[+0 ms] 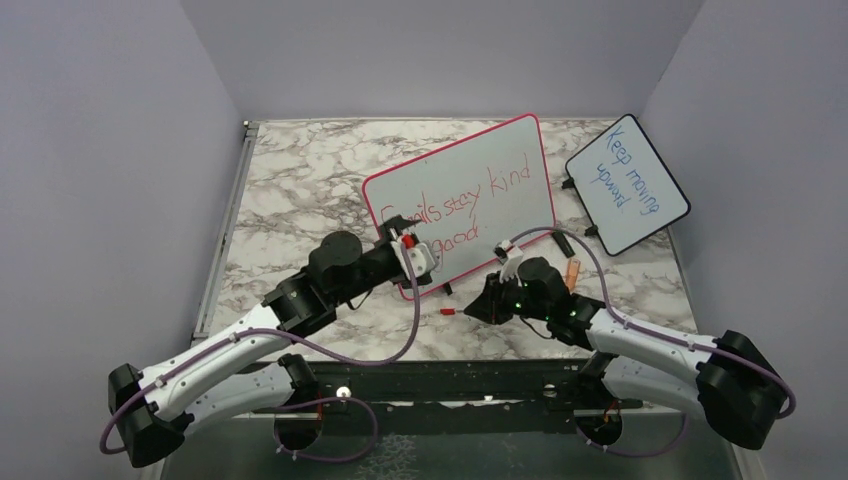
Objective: Write a sentence on the whiteboard
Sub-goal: Place the whiteboard marker at the center of the board, then reset both arms
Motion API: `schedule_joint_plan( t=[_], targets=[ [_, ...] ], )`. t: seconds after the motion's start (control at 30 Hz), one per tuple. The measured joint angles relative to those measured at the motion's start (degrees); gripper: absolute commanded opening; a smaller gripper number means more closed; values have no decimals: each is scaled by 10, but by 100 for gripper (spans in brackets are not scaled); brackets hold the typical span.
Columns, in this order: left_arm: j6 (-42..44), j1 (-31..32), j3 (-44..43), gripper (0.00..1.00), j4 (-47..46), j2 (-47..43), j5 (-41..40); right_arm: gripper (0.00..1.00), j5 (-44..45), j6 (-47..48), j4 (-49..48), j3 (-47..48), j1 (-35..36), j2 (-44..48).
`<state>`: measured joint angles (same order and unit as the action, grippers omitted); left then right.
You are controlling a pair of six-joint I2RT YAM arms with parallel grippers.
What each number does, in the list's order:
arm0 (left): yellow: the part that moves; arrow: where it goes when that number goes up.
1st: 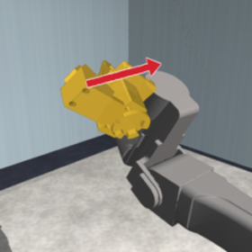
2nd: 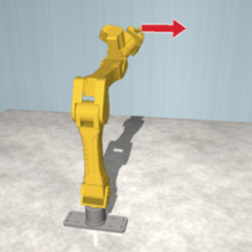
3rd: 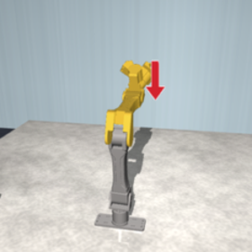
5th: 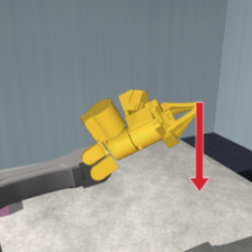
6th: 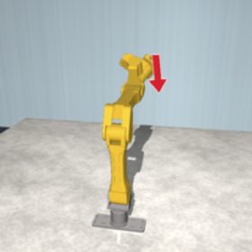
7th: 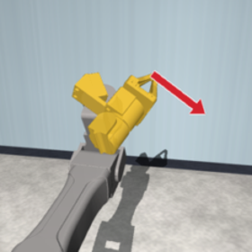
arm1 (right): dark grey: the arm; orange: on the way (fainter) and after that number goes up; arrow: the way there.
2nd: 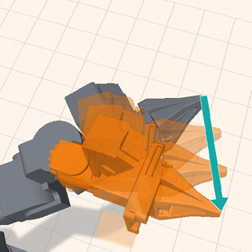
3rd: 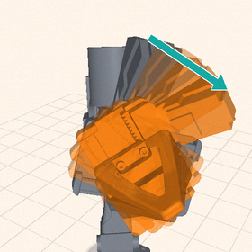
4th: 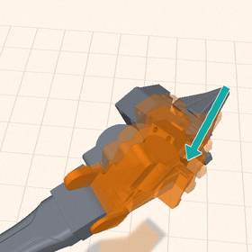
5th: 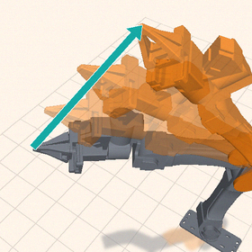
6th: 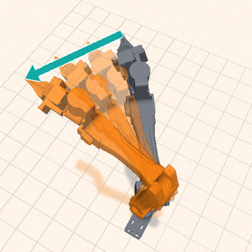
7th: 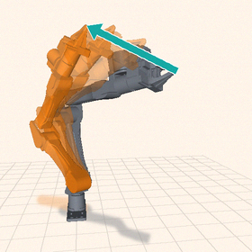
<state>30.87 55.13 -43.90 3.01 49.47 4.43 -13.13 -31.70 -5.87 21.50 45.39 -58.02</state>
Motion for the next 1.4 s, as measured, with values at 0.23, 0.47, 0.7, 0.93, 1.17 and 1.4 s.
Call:
schedule_joint_plan(
  t=[0.23, 0.47, 0.7, 0.93, 1.17, 1.4],
  targets=[
    [-132, -109, 2, 97, -45, -26, -2, 14, 4, -15, -94, -56, 0, -31],
    [-229, -165, 15, 99, -57, -89, -3, 40, 42, -19, -152, -94, 1, -43],
    [-303, -189, 52, 99, -24, -174, -36, 55, 115, -17, -108, -108, 1, -3],
    [-356, -189, 87, 99, 58, -309, -119, 74, 221, -17, 27, -86, 1, 140],
    [-396, -189, 99, 99, 139, -428, -202, 100, 366, 0, 210, 28, 1, 314],
    [-422, -189, 100, 99, 167, -488, -249, 100, 485, 36, 315, 157, 1, 426]
  ],
)
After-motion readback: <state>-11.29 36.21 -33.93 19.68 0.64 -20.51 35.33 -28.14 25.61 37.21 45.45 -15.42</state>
